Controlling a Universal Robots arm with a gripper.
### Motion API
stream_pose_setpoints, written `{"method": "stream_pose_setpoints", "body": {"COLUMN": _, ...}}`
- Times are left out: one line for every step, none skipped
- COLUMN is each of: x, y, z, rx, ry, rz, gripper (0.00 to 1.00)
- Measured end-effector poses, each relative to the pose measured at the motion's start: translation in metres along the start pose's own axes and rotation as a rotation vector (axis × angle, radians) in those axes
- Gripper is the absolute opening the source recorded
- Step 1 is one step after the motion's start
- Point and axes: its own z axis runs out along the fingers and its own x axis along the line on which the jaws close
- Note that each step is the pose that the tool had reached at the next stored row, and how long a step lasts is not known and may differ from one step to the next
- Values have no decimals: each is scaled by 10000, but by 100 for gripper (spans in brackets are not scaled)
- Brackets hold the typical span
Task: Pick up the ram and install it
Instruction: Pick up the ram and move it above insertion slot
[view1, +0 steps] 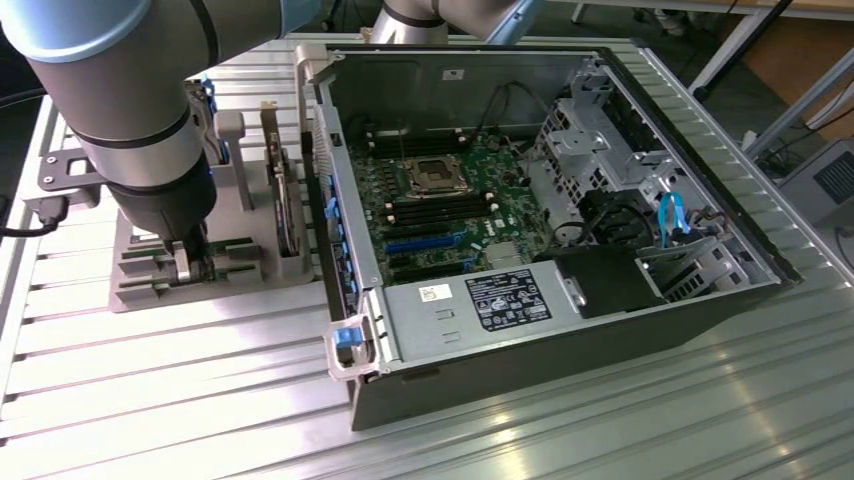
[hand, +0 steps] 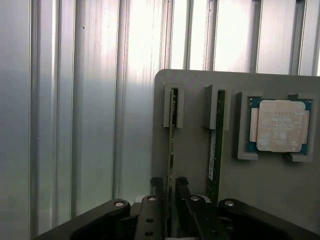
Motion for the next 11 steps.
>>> {"method": "stream_pose_setpoints", "body": {"x": 0, "y": 0, "z": 0, "rx": -1, "ry": 0, "rz": 1, "gripper": 15}}
{"method": "stream_pose_setpoints", "body": {"x": 0, "y": 0, "z": 0, "rx": 0, "ry": 0, "rz": 1, "gripper": 12}}
{"method": "stream_pose_setpoints", "body": {"x": 0, "y": 0, "z": 0, "rx": -1, "ry": 0, "rz": 0, "gripper": 12}}
{"method": "stream_pose_setpoints", "body": {"x": 0, "y": 0, "z": 0, "rx": 0, "ry": 0, "rz": 0, "gripper": 12}}
{"method": "stream_pose_setpoints", "body": {"x": 0, "y": 0, "z": 0, "rx": -1, "ry": 0, "rz": 0, "gripper": 12}}
{"method": "stream_pose_setpoints", "body": {"x": 0, "y": 0, "z": 0, "rx": -1, "ry": 0, "rz": 0, "gripper": 12}}
{"method": "stream_pose_setpoints", "body": {"x": 0, "y": 0, "z": 0, "rx": 0, "ry": 0, "rz": 0, "gripper": 12}}
{"method": "stream_pose_setpoints", "body": {"x": 0, "y": 0, "z": 0, "rx": 0, "ry": 0, "rz": 0, "gripper": 12}}
{"method": "stream_pose_setpoints", "body": {"x": 0, "y": 0, "z": 0, "rx": 0, "ry": 0, "rz": 0, "gripper": 12}}
{"method": "stream_pose_setpoints", "body": {"x": 0, "y": 0, "z": 0, "rx": 0, "ry": 0, "rz": 0, "gripper": 12}}
{"method": "stream_pose_setpoints", "body": {"x": 0, "y": 0, "z": 0, "rx": 1, "ry": -1, "rz": 0, "gripper": 12}}
